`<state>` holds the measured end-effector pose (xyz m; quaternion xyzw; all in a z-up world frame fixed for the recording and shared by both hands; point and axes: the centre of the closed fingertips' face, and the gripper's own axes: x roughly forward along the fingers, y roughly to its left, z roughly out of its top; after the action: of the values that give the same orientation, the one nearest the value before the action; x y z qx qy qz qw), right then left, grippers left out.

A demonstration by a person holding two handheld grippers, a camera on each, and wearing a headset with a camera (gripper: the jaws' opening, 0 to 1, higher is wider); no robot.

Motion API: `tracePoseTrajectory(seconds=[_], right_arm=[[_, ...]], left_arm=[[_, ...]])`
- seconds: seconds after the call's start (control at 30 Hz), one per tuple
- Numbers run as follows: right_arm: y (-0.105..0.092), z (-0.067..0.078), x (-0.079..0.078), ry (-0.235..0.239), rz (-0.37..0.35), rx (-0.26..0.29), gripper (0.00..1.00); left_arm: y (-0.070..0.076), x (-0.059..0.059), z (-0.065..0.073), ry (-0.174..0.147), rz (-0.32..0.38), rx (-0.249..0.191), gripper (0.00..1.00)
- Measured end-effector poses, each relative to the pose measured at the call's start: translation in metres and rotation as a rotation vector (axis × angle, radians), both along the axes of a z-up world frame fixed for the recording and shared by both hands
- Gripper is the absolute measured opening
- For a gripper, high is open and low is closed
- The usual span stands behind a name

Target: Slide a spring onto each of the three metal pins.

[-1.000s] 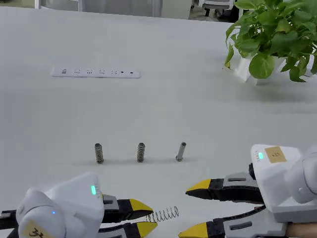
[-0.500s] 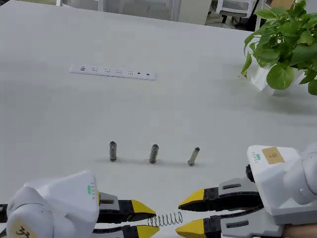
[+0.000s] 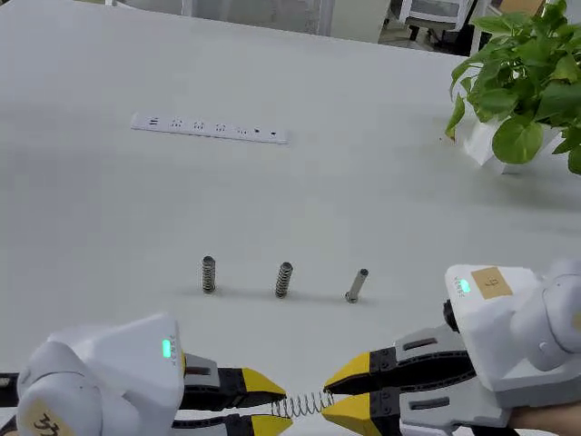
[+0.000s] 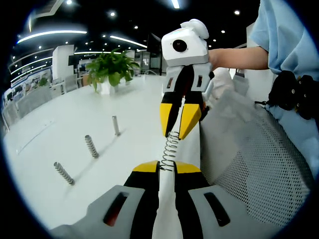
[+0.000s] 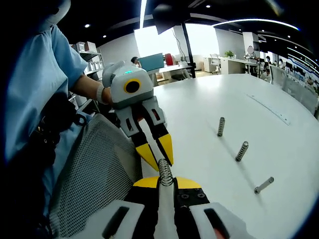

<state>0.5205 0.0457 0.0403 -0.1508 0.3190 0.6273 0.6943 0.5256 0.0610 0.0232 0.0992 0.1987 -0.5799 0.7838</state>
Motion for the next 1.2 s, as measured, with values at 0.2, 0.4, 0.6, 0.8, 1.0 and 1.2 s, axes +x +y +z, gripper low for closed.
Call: tracePoseTrajectory(seconds=[0.2,0.4,0.6,0.8,1.0,1.2], right_arm=[[0.003,0.006,0.000,-0.049,0.023,-0.023,0.06],[0.007,0.012,0.000,-0.108,0.057,-0.051,0.06],[0.012,0.015,-0.001,-0.158,0.095,-0.088,0.07],[0.012,0.014,-0.001,-0.176,0.122,-0.109,0.07],[0.011,0.014,0.001,-0.186,0.126,-0.117,0.07],[0.010,0.014,0.002,-0.186,0.128,-0.129,0.07]], left_arm=[[-0.002,0.001,-0.001,0.003,-0.007,0.012,0.07],[-0.007,0.000,-0.002,0.010,-0.015,0.021,0.07],[-0.012,-0.002,-0.004,0.025,-0.020,0.020,0.06],[-0.015,-0.003,-0.006,0.038,-0.016,0.019,0.06],[-0.015,-0.001,-0.005,0.044,-0.002,0.011,0.06],[-0.016,0.000,-0.004,0.038,-0.003,0.010,0.06]])
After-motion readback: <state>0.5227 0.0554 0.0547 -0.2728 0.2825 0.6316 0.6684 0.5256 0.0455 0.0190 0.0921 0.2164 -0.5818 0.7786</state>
